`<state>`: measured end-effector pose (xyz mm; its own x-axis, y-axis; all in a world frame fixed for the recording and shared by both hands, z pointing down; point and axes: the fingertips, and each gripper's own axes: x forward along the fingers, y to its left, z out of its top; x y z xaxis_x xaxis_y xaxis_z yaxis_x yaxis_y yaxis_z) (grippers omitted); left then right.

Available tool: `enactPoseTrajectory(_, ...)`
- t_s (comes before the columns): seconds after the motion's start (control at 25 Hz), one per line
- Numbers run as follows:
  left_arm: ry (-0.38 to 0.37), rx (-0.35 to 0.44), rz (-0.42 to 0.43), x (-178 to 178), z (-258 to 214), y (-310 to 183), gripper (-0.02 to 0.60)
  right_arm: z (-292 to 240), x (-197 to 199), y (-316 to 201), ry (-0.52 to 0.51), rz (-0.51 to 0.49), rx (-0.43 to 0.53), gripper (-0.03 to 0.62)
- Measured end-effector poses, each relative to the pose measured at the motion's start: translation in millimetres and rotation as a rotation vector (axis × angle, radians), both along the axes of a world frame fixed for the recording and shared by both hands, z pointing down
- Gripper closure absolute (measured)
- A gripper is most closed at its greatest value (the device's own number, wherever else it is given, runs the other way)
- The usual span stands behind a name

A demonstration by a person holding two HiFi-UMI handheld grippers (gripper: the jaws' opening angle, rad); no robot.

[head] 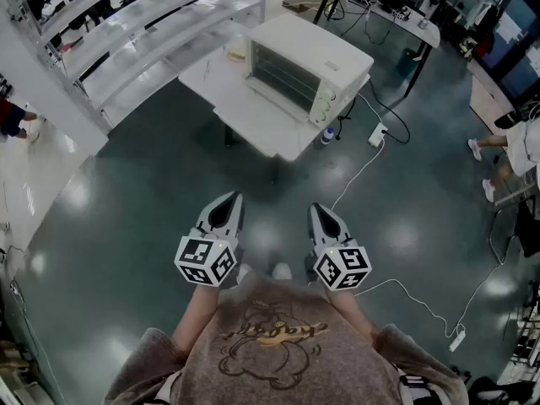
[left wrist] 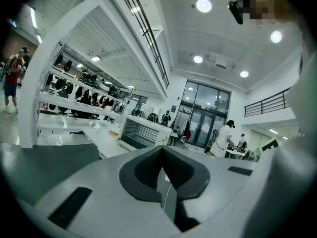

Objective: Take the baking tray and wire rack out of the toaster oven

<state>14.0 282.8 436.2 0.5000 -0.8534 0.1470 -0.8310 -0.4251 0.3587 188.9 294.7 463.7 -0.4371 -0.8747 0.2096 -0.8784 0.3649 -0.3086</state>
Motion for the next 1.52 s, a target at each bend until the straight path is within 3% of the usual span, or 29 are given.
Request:
enactPoseTrajectory(0.6, -0.01, -0.003, 0.049, -16, 11, 5, 0.581, 2, -21, 11, -0.013, 0.025, 0.017, 0.595)
enactPoseTrajectory(0.88, -0.008, 0.008, 0.074, -33, 17, -4, 0.581, 15, -29, 19, 0.011, 0.082, -0.004, 0.595)
enactPoseTrajectory(1.52, -0.004, 0.016, 0.113, -52, 26, -91, 0.581, 25, -53, -71, -0.002, 0.116, 0.017, 0.595)
